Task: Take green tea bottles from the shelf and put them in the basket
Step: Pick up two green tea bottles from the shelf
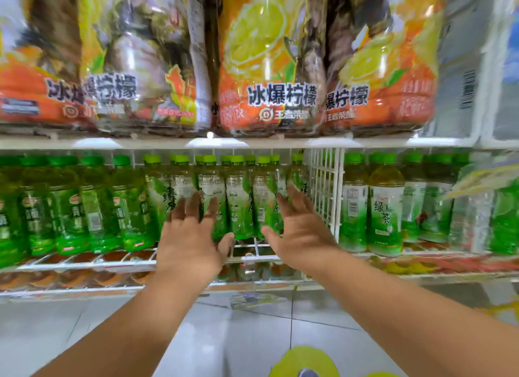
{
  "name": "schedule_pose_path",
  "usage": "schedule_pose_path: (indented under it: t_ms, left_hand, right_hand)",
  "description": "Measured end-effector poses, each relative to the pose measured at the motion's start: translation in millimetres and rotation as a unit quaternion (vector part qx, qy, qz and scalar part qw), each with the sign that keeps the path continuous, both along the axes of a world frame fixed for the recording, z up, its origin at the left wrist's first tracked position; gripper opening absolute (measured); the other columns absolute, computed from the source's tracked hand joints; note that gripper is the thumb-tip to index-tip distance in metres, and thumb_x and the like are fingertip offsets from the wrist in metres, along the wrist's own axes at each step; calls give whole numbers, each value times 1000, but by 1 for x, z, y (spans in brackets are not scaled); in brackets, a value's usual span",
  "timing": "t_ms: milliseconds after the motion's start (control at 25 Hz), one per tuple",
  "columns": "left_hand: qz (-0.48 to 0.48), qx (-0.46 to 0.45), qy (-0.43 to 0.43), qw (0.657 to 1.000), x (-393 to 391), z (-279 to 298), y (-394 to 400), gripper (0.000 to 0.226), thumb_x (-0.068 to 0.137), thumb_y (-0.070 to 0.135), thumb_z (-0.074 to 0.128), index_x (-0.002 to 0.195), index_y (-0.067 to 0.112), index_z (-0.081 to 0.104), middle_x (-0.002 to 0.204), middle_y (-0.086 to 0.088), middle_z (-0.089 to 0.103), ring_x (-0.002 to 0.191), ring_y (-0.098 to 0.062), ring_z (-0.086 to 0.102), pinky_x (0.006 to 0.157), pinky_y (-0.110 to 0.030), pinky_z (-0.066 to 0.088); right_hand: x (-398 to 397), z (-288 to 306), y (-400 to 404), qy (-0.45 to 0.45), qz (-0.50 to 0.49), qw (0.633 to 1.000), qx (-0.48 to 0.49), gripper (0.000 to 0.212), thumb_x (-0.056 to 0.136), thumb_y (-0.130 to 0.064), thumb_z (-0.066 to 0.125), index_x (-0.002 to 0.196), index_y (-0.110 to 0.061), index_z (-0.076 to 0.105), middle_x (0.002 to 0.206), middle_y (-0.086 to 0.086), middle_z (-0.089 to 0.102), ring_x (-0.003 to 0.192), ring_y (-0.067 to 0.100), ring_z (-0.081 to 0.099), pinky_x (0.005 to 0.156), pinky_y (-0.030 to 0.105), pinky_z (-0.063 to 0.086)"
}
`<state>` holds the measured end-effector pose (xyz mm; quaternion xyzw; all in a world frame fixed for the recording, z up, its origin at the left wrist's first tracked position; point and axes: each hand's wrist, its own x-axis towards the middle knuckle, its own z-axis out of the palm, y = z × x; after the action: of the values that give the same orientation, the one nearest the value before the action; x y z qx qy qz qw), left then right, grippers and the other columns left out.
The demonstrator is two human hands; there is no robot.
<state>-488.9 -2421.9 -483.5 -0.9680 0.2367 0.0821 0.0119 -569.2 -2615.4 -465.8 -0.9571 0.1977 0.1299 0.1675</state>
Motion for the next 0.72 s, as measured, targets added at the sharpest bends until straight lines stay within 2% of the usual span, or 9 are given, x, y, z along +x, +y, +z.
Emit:
schedule_pose_path:
  t_ms: [80,160,200,320,480,600,720]
  left_hand:
    - [-9,-4,-31,999,-17,23,9,82,92,72,24,161,29,16,170,-10,6,153,-35,10,124,-47,17]
    - [-24,10,-59,998,-39,52,14,83,89,71,20,159,27,28,168,-13,16,151,-37,18,123,-50,16]
    - [-35,20,-57,998,-47,67,16,82,90,70,19,159,26,28,167,-14,17,151,-37,18,123,-51,15]
    - [-37,25,-32,999,-64,109,31,79,96,70,22,162,28,11,169,-11,4,155,-35,3,126,-51,4]
    - [-38,-10,-51,998,-94,172,54,81,93,70,24,161,28,15,169,-10,8,155,-34,8,125,-50,10]
    - [-30,-42,-31,998,-124,217,71,81,91,71,27,160,29,20,170,-9,8,155,-34,9,126,-49,10]
    - [-36,-69,-43,996,-167,256,78,81,90,71,29,158,27,33,168,-11,18,153,-36,18,124,-52,17]
  right_hand:
    - [-12,17,12,21,14,999,-20,81,98,-65,39,162,-36,-3,165,-11,-29,155,19,-20,127,42,9]
    - [-30,37,24,12,32,999,-42,82,97,-68,37,162,-34,-1,167,-7,-25,156,22,-16,127,46,13]
    - [-39,48,29,-1,44,998,-52,81,97,-68,36,162,-33,2,169,-5,-20,157,25,-10,127,46,16]
    - [-62,89,46,-27,75,993,-85,82,98,-67,34,163,-26,6,171,4,-1,156,32,7,126,45,17]
    - [-93,148,59,-44,70,993,-85,82,99,-68,28,164,-22,7,171,6,1,157,30,2,127,45,10]
    - [-124,195,78,-33,59,994,-90,82,99,-68,26,164,-22,4,172,5,-1,157,30,-1,127,46,10]
    - [-158,238,106,-36,34,996,-76,80,100,-65,30,164,-22,6,172,5,-2,157,30,-1,126,47,11]
